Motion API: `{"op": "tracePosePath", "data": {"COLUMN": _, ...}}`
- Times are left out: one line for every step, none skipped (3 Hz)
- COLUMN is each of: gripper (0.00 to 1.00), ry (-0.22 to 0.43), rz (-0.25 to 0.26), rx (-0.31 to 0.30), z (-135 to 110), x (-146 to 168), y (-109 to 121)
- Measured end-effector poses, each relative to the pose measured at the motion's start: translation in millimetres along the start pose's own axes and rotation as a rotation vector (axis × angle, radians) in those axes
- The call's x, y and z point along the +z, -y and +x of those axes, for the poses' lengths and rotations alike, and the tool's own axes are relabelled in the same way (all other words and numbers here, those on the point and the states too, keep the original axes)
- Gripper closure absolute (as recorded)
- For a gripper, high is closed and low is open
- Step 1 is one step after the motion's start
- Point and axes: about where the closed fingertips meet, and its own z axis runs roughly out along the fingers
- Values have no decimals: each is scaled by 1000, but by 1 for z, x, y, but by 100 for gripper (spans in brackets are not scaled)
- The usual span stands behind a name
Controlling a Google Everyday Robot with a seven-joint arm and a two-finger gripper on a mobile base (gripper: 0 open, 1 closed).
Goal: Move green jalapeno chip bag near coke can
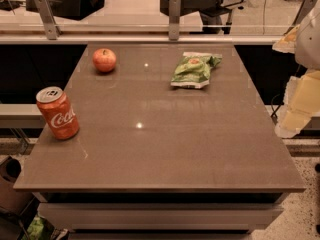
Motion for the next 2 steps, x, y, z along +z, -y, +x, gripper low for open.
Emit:
{"op": "tracePosePath", "data": {"gripper": 0, "ry": 0, "rz": 0, "rx": 0, "z": 0, "x": 0, "y": 0}}
{"op": "tracePosePath", "data": {"gripper": 0, "ry": 23, "rz": 6, "rx": 51, "z": 3, "x": -1, "y": 13}}
